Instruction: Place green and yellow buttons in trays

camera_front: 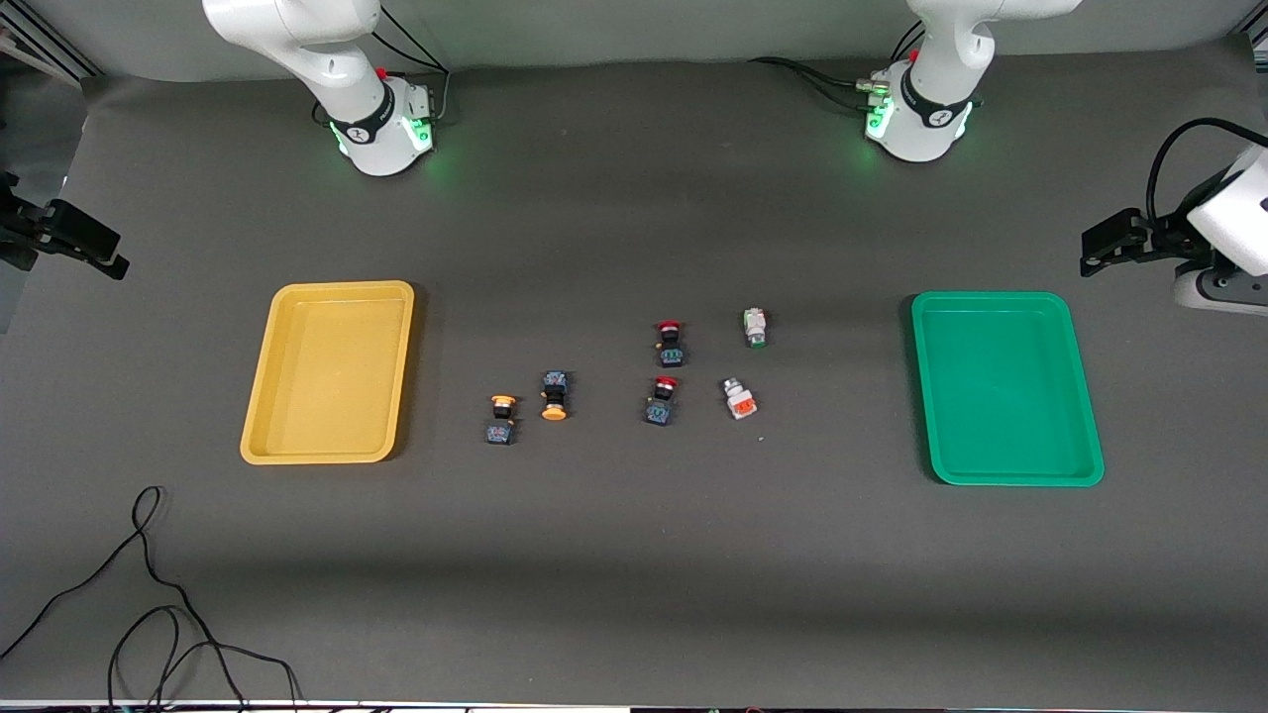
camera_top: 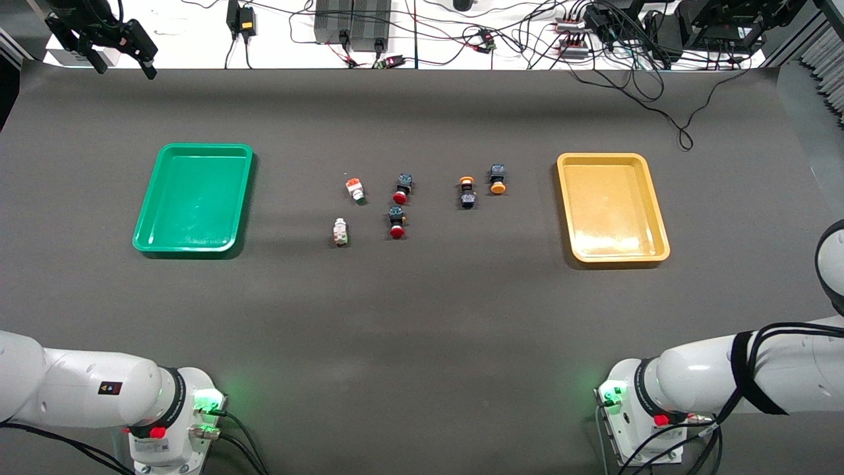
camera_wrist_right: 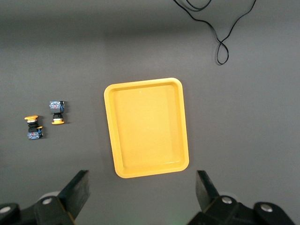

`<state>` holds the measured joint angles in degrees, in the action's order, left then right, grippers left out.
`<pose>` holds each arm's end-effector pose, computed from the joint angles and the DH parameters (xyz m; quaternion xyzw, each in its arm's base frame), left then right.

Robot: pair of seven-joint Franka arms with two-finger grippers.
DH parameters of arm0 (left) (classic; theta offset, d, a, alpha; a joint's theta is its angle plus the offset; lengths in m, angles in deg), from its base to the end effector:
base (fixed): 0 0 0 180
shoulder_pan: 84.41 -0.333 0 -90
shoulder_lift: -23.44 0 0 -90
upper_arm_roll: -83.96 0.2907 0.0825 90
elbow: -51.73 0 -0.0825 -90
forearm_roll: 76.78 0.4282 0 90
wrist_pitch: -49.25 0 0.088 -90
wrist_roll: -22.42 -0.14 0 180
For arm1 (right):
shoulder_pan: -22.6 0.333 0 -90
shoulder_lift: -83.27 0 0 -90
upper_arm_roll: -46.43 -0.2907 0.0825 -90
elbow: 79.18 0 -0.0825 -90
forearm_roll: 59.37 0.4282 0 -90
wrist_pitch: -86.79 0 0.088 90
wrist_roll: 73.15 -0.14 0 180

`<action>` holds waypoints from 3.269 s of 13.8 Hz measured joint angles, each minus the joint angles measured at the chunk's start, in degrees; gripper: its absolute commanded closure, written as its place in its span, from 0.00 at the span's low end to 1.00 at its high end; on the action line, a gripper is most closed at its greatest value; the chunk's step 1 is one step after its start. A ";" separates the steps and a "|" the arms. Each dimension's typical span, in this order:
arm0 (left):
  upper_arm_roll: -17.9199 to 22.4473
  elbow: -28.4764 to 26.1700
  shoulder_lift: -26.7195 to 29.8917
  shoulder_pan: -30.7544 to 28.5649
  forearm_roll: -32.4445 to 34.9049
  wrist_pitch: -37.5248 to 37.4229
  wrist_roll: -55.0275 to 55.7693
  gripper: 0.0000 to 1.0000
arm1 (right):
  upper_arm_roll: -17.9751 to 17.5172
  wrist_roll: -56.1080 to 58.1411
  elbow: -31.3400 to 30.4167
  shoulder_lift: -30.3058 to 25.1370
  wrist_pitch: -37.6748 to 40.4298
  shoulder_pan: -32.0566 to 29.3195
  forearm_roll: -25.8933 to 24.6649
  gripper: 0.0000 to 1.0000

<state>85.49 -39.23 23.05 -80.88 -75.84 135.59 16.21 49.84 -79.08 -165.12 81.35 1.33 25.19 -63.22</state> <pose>0.5897 -0.0182 0.5484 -0.9965 0.0713 0.0440 0.0067 0.5813 -0.0187 0.6155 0.9975 -0.0619 0.0140 0.0319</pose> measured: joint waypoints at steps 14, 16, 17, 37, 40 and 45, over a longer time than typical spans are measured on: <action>-0.14 -0.28 0.33 0.01 -1.88 -0.03 0.01 0.00 | 0.51 -0.12 0.03 0.04 -0.05 0.14 0.47 0.00; -0.14 -0.57 0.35 0.01 -1.90 -0.04 0.01 0.00 | 0.70 -0.12 0.03 0.04 -0.05 0.14 0.47 0.00; -0.14 -0.77 0.37 0.01 -1.90 -0.04 0.01 0.00 | 0.83 -0.12 0.03 0.04 -0.03 0.14 0.47 0.00; -13.83 -21.17 1.11 22.22 -3.09 23.62 42.37 0.00 | 0.59 7.59 -0.30 11.03 0.95 0.86 3.66 0.00; -13.79 -23.43 -1.45 22.93 -3.09 28.17 43.25 0.00 | 0.91 5.59 -0.32 15.10 0.37 0.66 8.34 0.00; -13.35 -30.82 -9.34 22.92 -3.08 42.02 43.38 0.00 | 0.45 0.02 -0.44 21.41 -3.98 3.98 9.36 0.00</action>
<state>72.14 -70.04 13.71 -57.95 -78.92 177.61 59.59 50.29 -79.06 -165.55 102.77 -2.66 29.17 -53.87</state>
